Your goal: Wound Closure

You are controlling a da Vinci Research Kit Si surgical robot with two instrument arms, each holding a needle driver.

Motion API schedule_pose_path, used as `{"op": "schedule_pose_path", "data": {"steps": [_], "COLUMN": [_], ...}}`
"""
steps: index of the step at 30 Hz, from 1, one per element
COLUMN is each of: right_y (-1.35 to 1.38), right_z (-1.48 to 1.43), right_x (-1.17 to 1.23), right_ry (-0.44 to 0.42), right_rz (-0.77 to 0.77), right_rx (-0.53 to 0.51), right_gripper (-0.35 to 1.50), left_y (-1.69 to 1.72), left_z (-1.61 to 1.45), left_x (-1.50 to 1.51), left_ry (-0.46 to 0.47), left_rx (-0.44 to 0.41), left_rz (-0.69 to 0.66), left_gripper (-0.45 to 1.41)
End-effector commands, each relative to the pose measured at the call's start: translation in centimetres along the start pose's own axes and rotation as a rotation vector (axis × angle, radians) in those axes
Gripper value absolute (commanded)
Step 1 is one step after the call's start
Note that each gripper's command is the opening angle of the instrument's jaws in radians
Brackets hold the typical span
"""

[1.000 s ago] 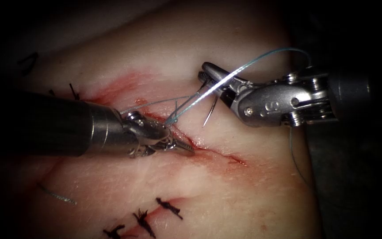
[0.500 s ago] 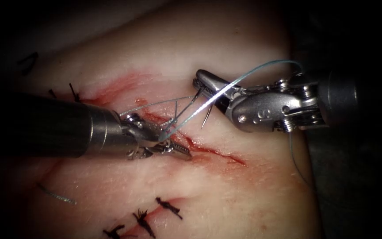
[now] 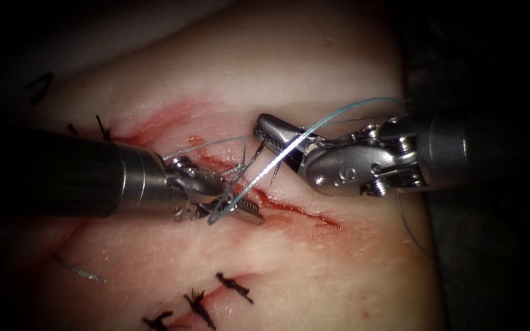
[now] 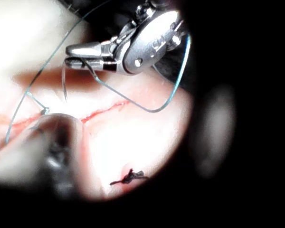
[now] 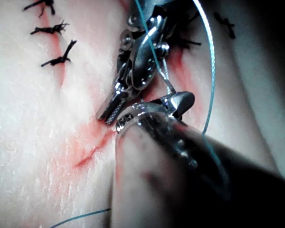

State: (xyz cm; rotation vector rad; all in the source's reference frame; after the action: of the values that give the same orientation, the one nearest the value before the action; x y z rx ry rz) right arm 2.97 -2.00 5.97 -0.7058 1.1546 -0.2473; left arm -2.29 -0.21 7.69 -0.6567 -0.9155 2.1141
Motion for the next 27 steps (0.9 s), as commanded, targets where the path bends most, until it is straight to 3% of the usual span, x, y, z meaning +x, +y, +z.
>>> {"op": "schedule_pose_path", "data": {"steps": [1,14,27], "right_y": [-0.04,-0.05,-0.03], "right_z": [0.08,0.06,0.09], "right_x": [0.02,-0.07,-0.01], "right_ry": [0.002,-0.009,-0.01], "right_rz": [-0.007,-0.07,-0.067], "right_rx": [-0.002,0.027,0.025], "right_gripper": [-0.35,-0.35,-0.35], "left_y": [-0.01,-0.01,-0.01], "left_z": [0.08,0.07,0.06], "left_x": [0.0,0.03,0.03], "left_ry": [0.0,-0.001,-0.002], "left_rx": [-0.001,-0.003,-0.004], "left_rz": [0.0,-0.007,-0.013], "left_gripper": [0.22,0.24,0.24]}}
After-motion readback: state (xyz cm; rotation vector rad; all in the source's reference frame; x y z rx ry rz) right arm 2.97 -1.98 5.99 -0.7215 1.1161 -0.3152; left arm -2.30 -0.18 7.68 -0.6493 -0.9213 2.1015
